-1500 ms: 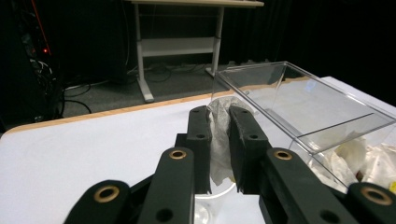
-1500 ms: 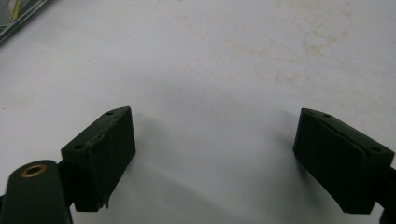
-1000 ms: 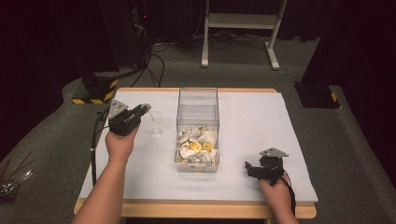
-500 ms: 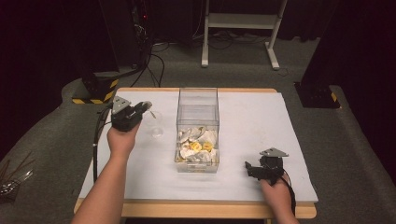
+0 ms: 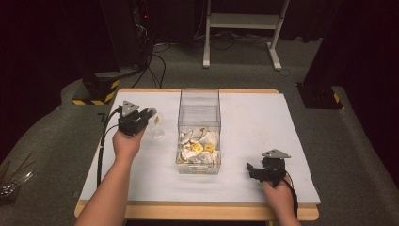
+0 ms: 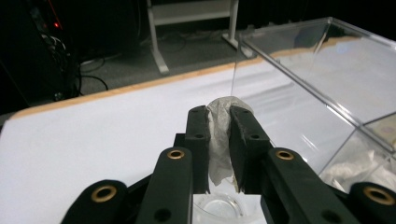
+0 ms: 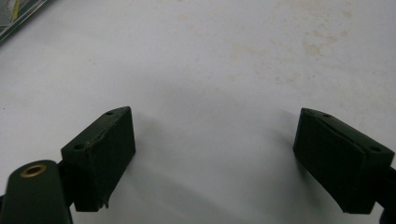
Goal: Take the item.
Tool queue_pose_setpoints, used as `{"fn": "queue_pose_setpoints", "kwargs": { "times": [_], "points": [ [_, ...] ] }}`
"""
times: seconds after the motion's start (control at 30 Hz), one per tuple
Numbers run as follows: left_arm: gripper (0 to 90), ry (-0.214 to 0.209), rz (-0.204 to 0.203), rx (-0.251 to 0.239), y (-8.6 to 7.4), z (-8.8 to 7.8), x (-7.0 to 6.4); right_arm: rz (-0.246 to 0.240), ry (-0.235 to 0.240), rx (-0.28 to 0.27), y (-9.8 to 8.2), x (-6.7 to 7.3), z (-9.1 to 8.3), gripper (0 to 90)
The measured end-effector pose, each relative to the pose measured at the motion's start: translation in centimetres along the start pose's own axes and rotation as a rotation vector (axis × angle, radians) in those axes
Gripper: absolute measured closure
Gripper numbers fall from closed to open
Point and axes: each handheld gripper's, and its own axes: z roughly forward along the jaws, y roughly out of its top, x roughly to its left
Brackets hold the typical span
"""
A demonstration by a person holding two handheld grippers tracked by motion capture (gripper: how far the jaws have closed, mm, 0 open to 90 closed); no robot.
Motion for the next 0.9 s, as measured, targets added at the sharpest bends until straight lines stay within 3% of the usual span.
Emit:
{"fn": "queue_pose_setpoints", "kwargs": {
  "times": [0.4, 0.63, 0.9],
  "points": [
    [76.6, -0.017, -0.001, 0.039, -0.5, 0.7, -0.3, 0.0, 0.0, 0.0, 0.0, 0.0, 0.0, 12.8],
    [52.0, -0.022, -0.022, 0.025, -0.4, 0.5, -0.5, 0.0, 0.0, 0.0, 0.0, 0.0, 0.0, 12.8],
    [39.3, -0.034, -0.052, 0.015, -0.6, -0.3, -0.5, -0.001, -0.001, -0.001, 0.0, 0.0, 0.0, 12.8]
  ]
}}
